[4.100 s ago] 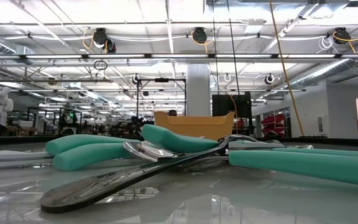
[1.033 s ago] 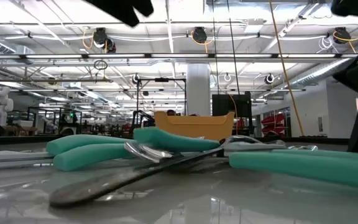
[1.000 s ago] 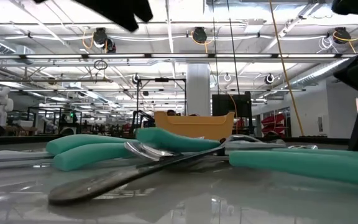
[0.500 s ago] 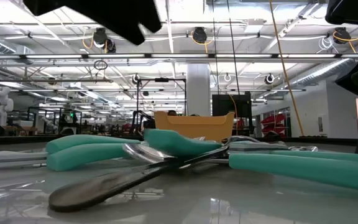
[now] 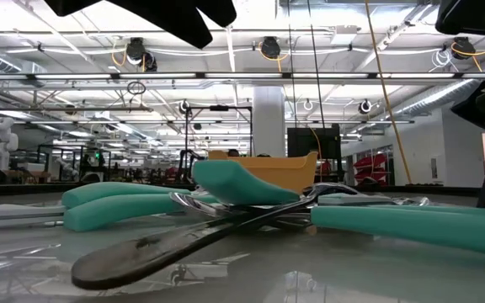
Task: Sort silverware by color (type)
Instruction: Put the green spoon into the blue bin
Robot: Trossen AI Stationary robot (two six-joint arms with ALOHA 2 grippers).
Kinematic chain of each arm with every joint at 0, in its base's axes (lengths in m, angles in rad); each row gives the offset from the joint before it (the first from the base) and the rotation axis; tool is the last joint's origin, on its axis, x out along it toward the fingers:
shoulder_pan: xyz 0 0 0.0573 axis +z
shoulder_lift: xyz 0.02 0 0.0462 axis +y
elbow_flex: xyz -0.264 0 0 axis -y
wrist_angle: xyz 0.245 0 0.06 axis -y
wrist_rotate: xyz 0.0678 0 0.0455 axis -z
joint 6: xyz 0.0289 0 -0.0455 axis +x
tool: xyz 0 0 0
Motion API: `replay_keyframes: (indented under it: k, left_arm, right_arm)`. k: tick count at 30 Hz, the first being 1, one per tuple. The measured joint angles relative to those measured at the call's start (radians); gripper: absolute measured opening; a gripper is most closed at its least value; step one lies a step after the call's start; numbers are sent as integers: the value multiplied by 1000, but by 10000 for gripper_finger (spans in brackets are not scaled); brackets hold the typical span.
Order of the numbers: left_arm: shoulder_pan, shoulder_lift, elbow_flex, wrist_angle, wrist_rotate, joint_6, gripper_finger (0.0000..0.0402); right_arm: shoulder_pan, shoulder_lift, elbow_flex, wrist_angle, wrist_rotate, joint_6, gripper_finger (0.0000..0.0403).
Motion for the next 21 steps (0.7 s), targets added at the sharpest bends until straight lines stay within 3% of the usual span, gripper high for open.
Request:
replay_keyframes:
  k: [21]
  left_arm:
    - [0,0,0,-3,0,0,113]
  right_arm:
    - [-12,-3,166,-200,10,-137,71]
